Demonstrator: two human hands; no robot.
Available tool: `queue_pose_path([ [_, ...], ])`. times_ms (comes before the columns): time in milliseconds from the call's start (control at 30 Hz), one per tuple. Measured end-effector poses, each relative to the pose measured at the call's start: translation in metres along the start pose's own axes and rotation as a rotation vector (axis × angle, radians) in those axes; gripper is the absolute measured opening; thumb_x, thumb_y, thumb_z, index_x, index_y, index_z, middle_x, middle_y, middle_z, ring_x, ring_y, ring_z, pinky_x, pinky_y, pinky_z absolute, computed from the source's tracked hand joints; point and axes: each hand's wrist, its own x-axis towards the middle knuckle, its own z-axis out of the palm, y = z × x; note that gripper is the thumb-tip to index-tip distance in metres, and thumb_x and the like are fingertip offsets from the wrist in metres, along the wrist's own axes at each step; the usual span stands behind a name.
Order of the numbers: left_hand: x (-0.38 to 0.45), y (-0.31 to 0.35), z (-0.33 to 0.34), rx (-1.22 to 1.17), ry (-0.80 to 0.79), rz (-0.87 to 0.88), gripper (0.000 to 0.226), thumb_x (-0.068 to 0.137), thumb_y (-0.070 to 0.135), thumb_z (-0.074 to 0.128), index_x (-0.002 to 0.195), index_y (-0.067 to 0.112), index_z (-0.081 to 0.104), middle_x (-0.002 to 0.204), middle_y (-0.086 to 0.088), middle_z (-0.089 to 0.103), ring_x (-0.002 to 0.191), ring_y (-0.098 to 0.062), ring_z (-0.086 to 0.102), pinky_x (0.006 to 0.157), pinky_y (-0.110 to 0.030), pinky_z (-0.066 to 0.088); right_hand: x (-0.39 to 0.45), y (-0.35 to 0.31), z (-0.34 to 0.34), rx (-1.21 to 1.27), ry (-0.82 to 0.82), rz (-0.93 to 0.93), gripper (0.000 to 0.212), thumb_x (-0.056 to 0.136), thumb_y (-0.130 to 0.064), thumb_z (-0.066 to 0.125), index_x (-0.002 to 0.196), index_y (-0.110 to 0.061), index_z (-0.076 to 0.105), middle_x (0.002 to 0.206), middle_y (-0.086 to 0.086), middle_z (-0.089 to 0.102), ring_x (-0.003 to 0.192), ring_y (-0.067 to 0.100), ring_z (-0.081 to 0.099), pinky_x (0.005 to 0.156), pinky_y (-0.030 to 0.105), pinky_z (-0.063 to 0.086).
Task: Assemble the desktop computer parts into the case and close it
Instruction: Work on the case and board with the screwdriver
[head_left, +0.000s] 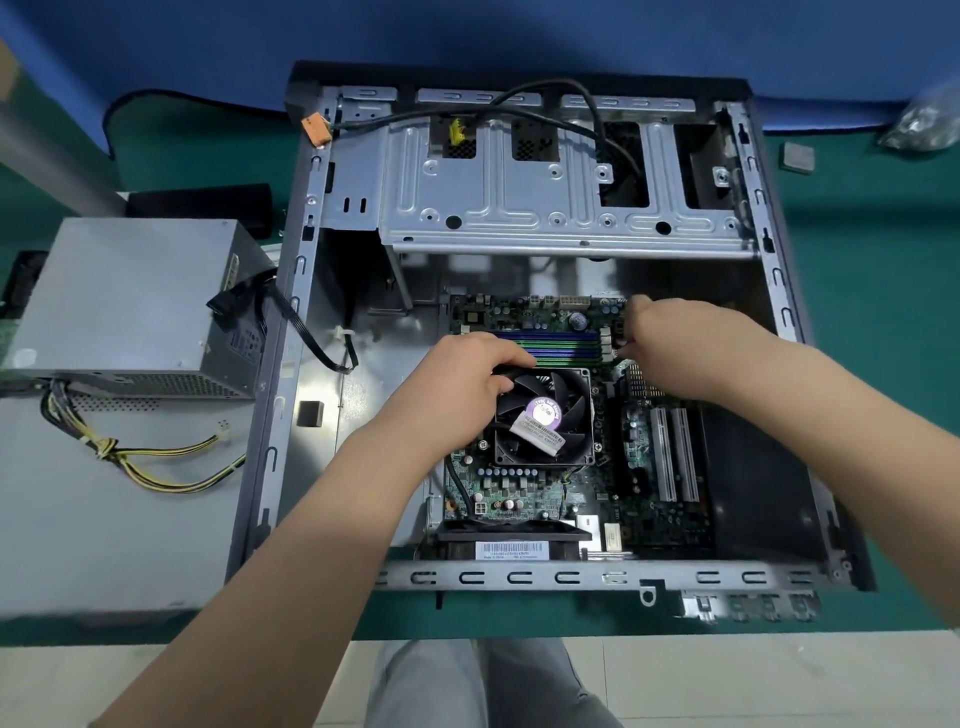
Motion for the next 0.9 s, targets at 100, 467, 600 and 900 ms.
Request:
queue_pose_path([
  [100, 0.000, 0.000, 0.000, 0.002, -0.003, -0.004, 0.034, 0.093, 0.005, 0.056, 0.119, 0.026, 0.066, 0.118, 0.002, 0.061, 0.106, -0.015, 0.053, 0.083, -0.015, 0.036, -0.001, 0.001, 0.001, -0.048, 0.001, 0.008, 0.013, 0.094, -0.020, 0.049, 0.084, -0.013, 0.045, 0.080, 0.006, 0.054, 0.074, 0.029, 0.048, 0.063, 0.031, 0.039],
  [467, 0.000, 0.001, -0.001, -0.001, -0.012, -0.010, 0.034, 0.094, 0.006, 0.056, 0.119, 0.026, 0.066, 0.121, 0.002, 0.060, 0.109, -0.015, 0.053, 0.084, -0.016, 0.038, 0.001, 0.010, -0.012, -0.176, 0.062, -0.198, 0.026, 0.091, -0.015, 0.054, 0.111, -0.029, 0.065, 0.100, 0.001, 0.066, 0.088, 0.026, 0.062, 0.062, 0.027, 0.038],
  [600, 0.000, 0.001, 0.000, 0.003, -0.006, 0.003, 0.034, 0.093, 0.005, 0.057, 0.119, 0.025, 0.066, 0.120, 0.002, 0.061, 0.109, -0.015, 0.053, 0.082, -0.013, 0.034, 0.001, 0.007, -0.008, -0.241, 0.086, -0.233, 0.025, 0.088, -0.012, 0.053, 0.107, -0.026, 0.062, 0.098, 0.001, 0.066, 0.087, 0.027, 0.063, 0.061, 0.027, 0.039],
  [900, 0.001, 0.002, -0.001, 0.008, -0.009, 0.001, 0.034, 0.092, 0.005, 0.057, 0.119, 0.024, 0.066, 0.121, 0.001, 0.062, 0.112, -0.016, 0.053, 0.086, -0.015, 0.034, 0.003, 0.008, -0.007, -0.190, 0.005, -0.030, 0.045, 0.096, -0.044, 0.047, 0.061, -0.019, 0.034, 0.064, -0.004, 0.036, 0.071, 0.027, 0.046, 0.064, 0.032, 0.037],
])
